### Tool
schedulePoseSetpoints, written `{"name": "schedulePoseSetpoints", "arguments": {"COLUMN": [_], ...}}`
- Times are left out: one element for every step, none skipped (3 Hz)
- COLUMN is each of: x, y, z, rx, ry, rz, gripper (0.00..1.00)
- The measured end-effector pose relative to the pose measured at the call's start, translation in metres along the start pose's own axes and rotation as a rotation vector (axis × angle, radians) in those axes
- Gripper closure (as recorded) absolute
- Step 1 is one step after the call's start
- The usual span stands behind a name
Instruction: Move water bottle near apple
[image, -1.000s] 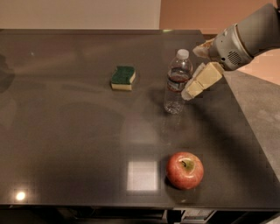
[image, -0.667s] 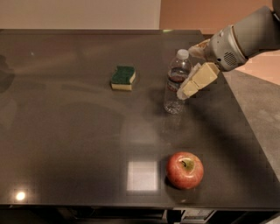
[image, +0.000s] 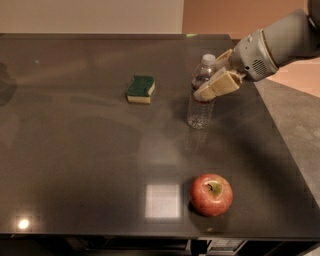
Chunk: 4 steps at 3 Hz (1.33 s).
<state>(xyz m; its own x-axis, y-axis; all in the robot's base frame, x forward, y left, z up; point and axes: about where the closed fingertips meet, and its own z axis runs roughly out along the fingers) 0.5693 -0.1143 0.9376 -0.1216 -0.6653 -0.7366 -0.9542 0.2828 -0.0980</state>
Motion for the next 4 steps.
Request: {"name": "schedulePoseSetpoints", "arguments": {"x": [-0.002, -0.002, 0.004, 0.010], "y": [0.001, 0.006, 0.016, 0.032], "z": [-0.003, -0.014, -0.035, -0.051], "rx": [-0.011, -0.041, -0.082, -0.138], "ry": [-0.016, -0.037, -0.054, -0.069], "rz": [-0.009, -0.051, -0.104, -0.157], "gripper": [0.64, 0.87, 1.00, 1.00]}}
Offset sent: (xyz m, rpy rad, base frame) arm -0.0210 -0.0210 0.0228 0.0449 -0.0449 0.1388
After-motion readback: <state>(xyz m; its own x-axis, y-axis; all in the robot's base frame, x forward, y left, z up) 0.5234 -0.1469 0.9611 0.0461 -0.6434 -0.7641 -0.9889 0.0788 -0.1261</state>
